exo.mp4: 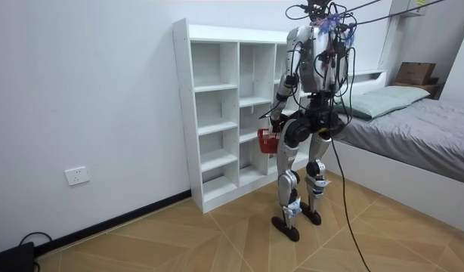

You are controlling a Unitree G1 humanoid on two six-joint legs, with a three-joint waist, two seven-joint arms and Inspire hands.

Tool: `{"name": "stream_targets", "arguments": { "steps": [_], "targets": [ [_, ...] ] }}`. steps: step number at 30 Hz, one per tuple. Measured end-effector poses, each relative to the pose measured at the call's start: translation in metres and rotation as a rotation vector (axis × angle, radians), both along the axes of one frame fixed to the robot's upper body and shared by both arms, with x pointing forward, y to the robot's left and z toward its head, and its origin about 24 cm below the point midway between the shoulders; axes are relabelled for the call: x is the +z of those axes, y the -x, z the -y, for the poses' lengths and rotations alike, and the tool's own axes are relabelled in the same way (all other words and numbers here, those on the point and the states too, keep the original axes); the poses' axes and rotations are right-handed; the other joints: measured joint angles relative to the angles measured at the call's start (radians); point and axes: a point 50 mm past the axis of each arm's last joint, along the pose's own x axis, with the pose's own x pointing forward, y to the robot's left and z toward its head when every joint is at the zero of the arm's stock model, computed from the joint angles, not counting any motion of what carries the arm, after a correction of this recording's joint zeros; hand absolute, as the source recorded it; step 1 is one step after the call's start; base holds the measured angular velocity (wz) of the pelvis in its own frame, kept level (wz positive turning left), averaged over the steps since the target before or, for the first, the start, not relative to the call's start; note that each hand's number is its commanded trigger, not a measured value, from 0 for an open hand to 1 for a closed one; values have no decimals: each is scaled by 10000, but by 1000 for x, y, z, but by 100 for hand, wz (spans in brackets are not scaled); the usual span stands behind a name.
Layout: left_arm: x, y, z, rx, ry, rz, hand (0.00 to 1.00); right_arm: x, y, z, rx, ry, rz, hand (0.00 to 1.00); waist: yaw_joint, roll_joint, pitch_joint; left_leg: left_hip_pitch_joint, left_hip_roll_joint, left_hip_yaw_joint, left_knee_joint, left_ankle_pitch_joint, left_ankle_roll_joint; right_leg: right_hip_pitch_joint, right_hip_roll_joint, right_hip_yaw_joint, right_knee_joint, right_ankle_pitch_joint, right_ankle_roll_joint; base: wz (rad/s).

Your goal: Collect fruits from the closet

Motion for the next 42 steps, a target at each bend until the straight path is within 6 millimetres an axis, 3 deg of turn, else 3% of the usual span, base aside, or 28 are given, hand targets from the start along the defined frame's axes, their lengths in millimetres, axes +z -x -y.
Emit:
{"name": "stream_targets", "arguments": {
  "steps": [2, 7, 13, 19, 26, 33, 38, 42],
  "targets": [
    [-5, 8, -5, 193, -187, -235, 100, -4, 8, 1, 3, -42, -185, 0, -25, 6, -66, 250, -12, -76, -104, 0, 0, 307, 1, -67, -156, 7, 10, 9],
    [-16, 26, -19, 596, -663, -766, 100, -6, 20, 5, -125, -132, -254, 0, -8, -42, -134, 930, -39, -121, -391, 0, 0, 881, 22, -22, -265, -38, 42, -1],
    [-28, 51, -42, 1844, -1348, -1519, 100, -14, 45, 33, -770, 350, -699, 0, -47, -270, -249, 1799, -20, -95, -735, 6, -21, 1673, 122, 104, -610, -24, 67, -2],
    [-36, 78, -65, 2749, -2088, -2143, 100, -12, 55, 45, -1360, 421, -591, 0, -211, -432, -278, 2421, 5, 13, -1099, -16, -64, 2252, 274, 147, -941, 28, 89, -5],
    [-40, 95, -76, 3670, -2232, -2606, 100, -8, 57, 47, -1607, 185, -466, 0, -217, -304, -224, 2669, 5, 134, -1320, -18, -66, 2441, 312, 215, -1123, 44, 107, -5],
    [-44, 107, -85, 4385, -2402, -3111, 100, -6, 60, 61, -2813, -79, -321, 0, -253, -350, -216, 2902, 3, 132, -1526, -16, -68, 2725, 326, 187, -1430, 45, 125, 0],
    [-45, 118, -95, 5129, -2659, -3316, 100, -18, 77, 81, -4593, 19, -986, 0, -295, -420, -244, 3046, -12, 85, -1537, -21, -74, 2971, 276, 204, -1630, 70, 157, 0],
    [-50, 133, -106, 5920, -2995, -4033, 100, -39, 116, 102, -6444, 240, -2704, 0, -300, -522, -273, 3257, -19, 86, -1562, -21, -74, 3251, 272, 210, -1799, 62, 164, 0]
  ]
}}
